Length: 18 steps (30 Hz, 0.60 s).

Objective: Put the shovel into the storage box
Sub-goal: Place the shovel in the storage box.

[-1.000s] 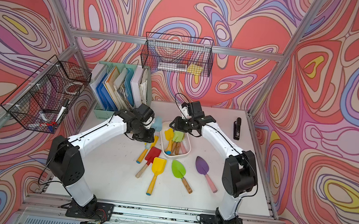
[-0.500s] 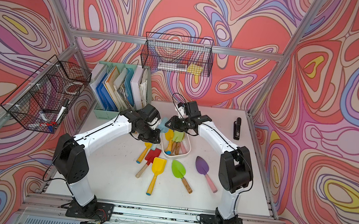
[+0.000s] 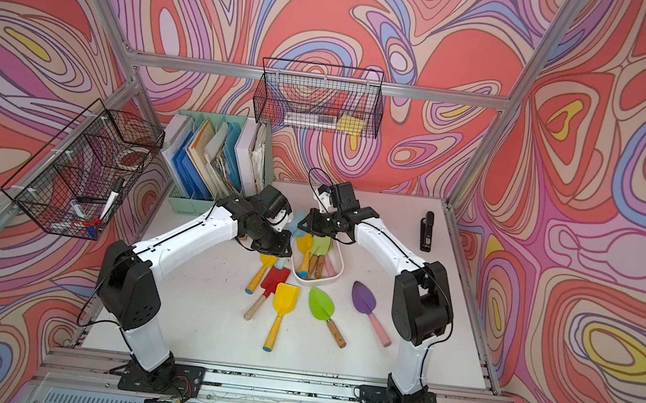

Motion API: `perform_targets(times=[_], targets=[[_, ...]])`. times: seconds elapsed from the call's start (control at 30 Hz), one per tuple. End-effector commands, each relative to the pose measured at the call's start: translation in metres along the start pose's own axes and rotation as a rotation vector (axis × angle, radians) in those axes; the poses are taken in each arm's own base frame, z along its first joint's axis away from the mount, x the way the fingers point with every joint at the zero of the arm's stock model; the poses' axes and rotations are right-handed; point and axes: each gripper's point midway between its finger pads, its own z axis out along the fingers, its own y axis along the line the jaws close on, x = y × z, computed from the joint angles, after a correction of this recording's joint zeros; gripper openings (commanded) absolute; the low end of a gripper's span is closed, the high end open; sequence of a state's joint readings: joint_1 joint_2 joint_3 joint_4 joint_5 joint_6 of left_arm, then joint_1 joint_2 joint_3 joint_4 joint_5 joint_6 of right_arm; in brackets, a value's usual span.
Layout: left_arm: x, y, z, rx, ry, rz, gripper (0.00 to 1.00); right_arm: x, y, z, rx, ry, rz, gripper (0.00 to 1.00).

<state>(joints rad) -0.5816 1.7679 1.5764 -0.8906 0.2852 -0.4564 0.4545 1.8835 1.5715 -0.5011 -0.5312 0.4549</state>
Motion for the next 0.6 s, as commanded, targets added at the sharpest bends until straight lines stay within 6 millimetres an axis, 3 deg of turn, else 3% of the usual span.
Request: perform_targets(times=[0.0, 0.1, 0.23, 0.33, 0.4, 0.57], targets=[[-0.009, -0.008, -0.001, 0.023, -0.024, 0.009, 0.04, -0.006, 0.007, 0.004, -0.019, -0.010, -0.019, 0.05], [-0.010, -0.009, -0.002, 0.028, -0.026, 0.008, 0.13, -0.007, 0.006, 0.004, -0.016, -0.010, -0.017, 0.00], [-0.012, -0.012, -0.004, 0.040, -0.038, 0.013, 0.52, -0.006, 0.005, 0.005, -0.011, -0.009, -0.016, 0.00], [-0.012, -0.013, -0.006, 0.045, -0.045, 0.016, 0.74, -0.007, 0.004, 0.005, -0.007, -0.012, -0.018, 0.00], [-0.012, -0.014, -0.007, 0.047, -0.048, 0.019, 0.80, -0.007, 0.003, 0.005, -0.001, -0.012, -0.019, 0.00], [-0.011, -0.015, -0.012, 0.053, -0.057, 0.032, 0.83, -0.006, 0.000, 0.005, 0.027, 0.002, -0.044, 0.00]])
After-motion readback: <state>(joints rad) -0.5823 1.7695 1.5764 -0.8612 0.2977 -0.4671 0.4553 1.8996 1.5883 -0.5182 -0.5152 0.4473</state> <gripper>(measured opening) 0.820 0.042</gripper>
